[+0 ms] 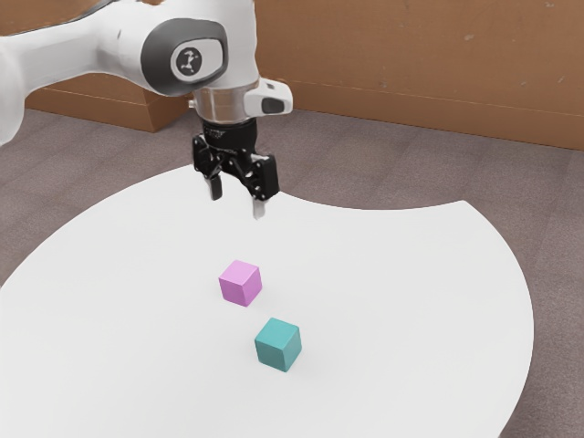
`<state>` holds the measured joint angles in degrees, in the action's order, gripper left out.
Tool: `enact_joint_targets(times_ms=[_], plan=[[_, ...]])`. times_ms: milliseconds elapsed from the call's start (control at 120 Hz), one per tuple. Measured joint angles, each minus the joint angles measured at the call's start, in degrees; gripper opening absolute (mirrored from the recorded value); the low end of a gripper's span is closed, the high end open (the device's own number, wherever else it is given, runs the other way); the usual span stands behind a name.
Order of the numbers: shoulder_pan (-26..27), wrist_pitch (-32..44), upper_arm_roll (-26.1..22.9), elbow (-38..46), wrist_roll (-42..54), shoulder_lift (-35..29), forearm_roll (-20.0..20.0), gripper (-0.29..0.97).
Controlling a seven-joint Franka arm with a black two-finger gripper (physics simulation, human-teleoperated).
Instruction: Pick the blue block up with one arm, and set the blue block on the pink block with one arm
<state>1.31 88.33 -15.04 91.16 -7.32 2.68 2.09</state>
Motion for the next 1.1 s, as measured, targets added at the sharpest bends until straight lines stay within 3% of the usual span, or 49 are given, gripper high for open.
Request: enact_joint_targets(times_ms=[208,517,1100], plan=[[-0.8,12.2,-1.2,12.3,-0.1,-1.6,-1.6,0.68],[-2.0,27.7,-4.3,24.3,-0.3,-1.9,-3.7,0.68],[2.8,44.6,-4.8,39.5,0.3,-3.2,-4.5,0.68]])
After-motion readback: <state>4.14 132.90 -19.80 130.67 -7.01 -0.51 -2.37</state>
